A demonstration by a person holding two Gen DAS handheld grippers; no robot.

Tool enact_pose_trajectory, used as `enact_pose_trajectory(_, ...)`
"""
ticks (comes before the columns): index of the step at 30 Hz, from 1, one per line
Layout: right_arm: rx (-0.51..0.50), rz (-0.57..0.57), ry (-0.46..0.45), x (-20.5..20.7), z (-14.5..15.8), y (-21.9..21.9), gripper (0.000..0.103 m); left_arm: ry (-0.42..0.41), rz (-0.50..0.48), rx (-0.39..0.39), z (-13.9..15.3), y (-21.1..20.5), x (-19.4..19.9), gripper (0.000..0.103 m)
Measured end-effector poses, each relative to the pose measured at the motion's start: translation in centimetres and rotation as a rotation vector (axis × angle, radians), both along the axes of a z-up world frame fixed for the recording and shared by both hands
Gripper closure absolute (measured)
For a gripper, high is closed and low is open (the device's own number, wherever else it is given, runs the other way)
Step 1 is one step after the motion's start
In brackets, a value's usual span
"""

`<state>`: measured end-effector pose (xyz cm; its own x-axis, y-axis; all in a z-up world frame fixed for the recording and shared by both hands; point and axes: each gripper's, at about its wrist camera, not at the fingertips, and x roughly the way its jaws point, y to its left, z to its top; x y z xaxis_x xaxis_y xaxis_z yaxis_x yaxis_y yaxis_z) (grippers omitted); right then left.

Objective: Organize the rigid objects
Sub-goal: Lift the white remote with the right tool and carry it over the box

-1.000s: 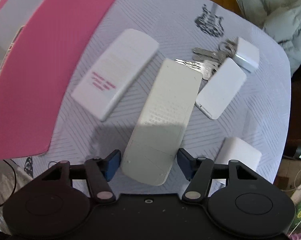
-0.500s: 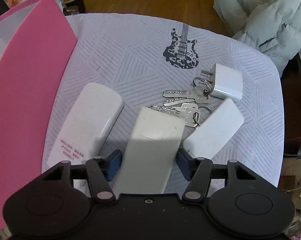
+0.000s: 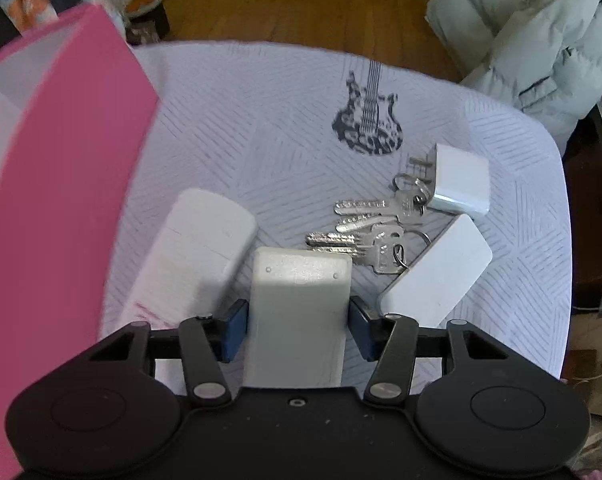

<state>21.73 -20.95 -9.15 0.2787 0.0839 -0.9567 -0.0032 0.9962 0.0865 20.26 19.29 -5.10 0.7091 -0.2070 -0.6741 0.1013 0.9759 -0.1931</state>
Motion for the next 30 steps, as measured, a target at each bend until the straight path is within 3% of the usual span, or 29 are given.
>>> enact_pose_trajectory(5, 0.048, 0.079, -0.142, -2.6, 5.1, 0.5, 0.045, 0.0, 0.003, 0.005, 0.1, -0.1, -0.1, 0.094)
enact_pose_trajectory(10, 0.028, 0.182, -0.269, -5.6, 8.1, 3.6, 0.045, 0.002, 0.005, 0.008, 0.2, -0.2, -0.1, 0.094)
enact_pose_trajectory(17, -0.012, 0.249, -0.43, -7.4, 12.3, 5.6, 0.045, 0.002, 0.006, 0.011, 0.3, -0.1, -0.1, 0.094)
enact_pose_trajectory(24, 0.02, 0.332, -0.608, -8.1, 18.1, 8.2, 0.045, 0.0, 0.005, 0.01, 0.3, -0.1, -0.2, 0.094)
enact_pose_trajectory(27, 0.038, 0.376, -0.639, -7.6, 18.9, 9.7, 0.045, 0.0, 0.001, 0.002, 0.4, 0.0, -0.1, 0.094)
enact_pose_trajectory(30, 0.055, 0.411, -0.599, -6.6, 17.6, 11.4, 0.045, -0.005, -0.001, -0.003, 0.5, 0.1, -0.2, 0.094)
